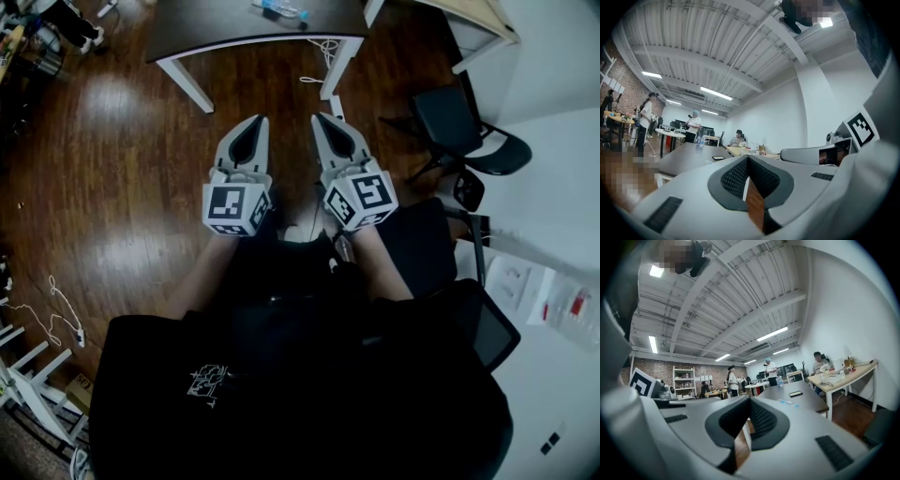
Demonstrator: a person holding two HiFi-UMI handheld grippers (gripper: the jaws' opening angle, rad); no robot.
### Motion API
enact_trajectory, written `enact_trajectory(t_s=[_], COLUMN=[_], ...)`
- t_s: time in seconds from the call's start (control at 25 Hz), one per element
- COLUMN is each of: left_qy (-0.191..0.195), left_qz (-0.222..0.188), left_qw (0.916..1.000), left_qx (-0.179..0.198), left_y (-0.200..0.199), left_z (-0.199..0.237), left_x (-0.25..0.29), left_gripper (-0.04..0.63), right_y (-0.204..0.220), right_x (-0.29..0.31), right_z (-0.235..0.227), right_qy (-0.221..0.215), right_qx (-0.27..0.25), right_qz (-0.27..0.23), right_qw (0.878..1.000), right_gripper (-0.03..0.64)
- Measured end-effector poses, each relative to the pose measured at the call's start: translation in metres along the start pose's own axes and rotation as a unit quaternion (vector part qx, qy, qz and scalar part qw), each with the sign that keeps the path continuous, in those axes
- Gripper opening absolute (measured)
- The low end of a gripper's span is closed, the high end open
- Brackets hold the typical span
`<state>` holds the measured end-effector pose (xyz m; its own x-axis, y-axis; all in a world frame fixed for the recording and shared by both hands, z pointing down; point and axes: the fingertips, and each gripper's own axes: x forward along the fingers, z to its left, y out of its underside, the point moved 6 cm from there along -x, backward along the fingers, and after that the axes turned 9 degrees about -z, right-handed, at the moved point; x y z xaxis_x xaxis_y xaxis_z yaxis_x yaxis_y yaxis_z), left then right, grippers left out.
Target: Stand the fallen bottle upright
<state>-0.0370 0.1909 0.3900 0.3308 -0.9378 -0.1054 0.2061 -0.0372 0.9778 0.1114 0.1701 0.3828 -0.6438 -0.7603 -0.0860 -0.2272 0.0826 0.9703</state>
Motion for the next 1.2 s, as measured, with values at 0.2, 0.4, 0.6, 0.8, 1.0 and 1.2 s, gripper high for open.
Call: enact_trajectory(t_s=[0.2, 0.4, 0.6, 0.8, 1.0, 1.2], left_qy=[0.018, 0.025, 0.042, 0.050, 0.052, 0.050], left_qz=[-0.004, 0.003, -0.002, -0.001, 0.005, 0.003], left_qw=[0.9998, 0.9996, 0.9991, 0.9986, 0.9986, 0.9986], left_qx=[0.002, -0.009, -0.012, -0.015, -0.014, -0.018], left_y=[-0.001, -0.006, -0.010, -0.013, -0.015, -0.010], left_z=[0.031, 0.061, 0.090, 0.119, 0.136, 0.148], left_x=[0.033, 0.056, 0.076, 0.088, 0.102, 0.118], left_gripper=[0.000, 0.000, 0.000, 0.000, 0.000, 0.000], right_y=[-0.001, -0.004, -0.006, -0.003, -0.003, -0.002], right_x=[0.040, 0.074, 0.105, 0.135, 0.157, 0.173], right_z=[-0.012, -0.014, -0.017, -0.011, -0.014, -0.027], right_qy=[0.015, 0.023, 0.039, 0.045, 0.046, 0.047], right_qx=[-0.001, -0.014, -0.019, -0.025, -0.025, -0.017], right_qz=[-0.002, -0.002, -0.007, -0.004, -0.001, -0.004], right_qw=[1.000, 1.000, 0.999, 0.999, 0.999, 0.999], right_gripper=[0.009, 0.009, 0.009, 0.009, 0.009, 0.009])
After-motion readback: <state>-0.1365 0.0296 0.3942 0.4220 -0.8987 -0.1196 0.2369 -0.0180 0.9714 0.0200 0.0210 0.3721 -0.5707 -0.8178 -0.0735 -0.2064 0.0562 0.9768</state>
